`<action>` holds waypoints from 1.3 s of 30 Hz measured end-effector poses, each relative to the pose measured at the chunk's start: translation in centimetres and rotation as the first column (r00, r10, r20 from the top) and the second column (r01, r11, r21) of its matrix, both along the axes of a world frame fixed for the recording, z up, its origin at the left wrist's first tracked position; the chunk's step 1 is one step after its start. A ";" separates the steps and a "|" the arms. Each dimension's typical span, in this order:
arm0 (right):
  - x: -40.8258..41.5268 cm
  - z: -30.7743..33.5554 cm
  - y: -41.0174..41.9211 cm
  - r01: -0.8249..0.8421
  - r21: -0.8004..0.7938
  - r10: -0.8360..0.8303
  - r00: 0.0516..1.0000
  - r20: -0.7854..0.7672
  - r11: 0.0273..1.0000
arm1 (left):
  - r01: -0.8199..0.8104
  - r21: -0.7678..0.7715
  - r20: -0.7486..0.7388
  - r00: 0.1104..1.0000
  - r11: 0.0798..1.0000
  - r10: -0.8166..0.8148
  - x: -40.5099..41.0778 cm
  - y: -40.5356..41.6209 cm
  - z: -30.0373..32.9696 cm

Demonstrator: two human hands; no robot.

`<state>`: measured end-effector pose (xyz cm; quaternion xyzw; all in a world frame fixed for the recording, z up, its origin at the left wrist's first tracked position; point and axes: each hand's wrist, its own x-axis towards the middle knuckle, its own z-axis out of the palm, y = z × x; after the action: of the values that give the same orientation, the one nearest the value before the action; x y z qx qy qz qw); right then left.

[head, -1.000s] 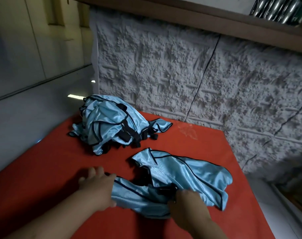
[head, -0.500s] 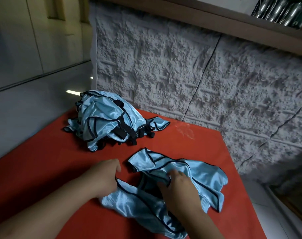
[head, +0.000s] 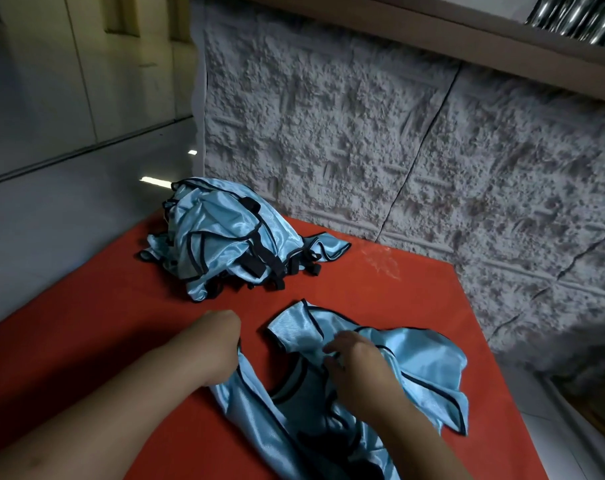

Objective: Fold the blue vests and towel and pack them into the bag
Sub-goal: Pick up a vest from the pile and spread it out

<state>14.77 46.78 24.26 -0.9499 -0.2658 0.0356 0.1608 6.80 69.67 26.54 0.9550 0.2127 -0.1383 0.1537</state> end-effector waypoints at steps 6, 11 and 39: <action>1.2 -3.7 2.4 -0.219 -0.157 0.201 0.972 -0.121 0.963 | -0.056 -0.146 0.079 0.995 0.988 0.068 0.0 0.3 0.5; 1.9 -3.4 3.7 -0.105 -0.011 0.105 0.994 -0.016 0.994 | -0.055 -0.345 0.142 0.984 0.937 0.111 -0.8 1.2 1.0; -9.5 43.5 -7.4 -0.024 0.543 -0.329 0.772 0.543 0.840 | 0.391 -0.150 0.834 0.544 0.908 -0.096 -9.3 -2.6 38.2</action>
<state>5.30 39.36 67.72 -0.8472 -0.2214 -0.3636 0.3179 -2.52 67.06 64.74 0.8930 -0.0434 0.2602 0.3646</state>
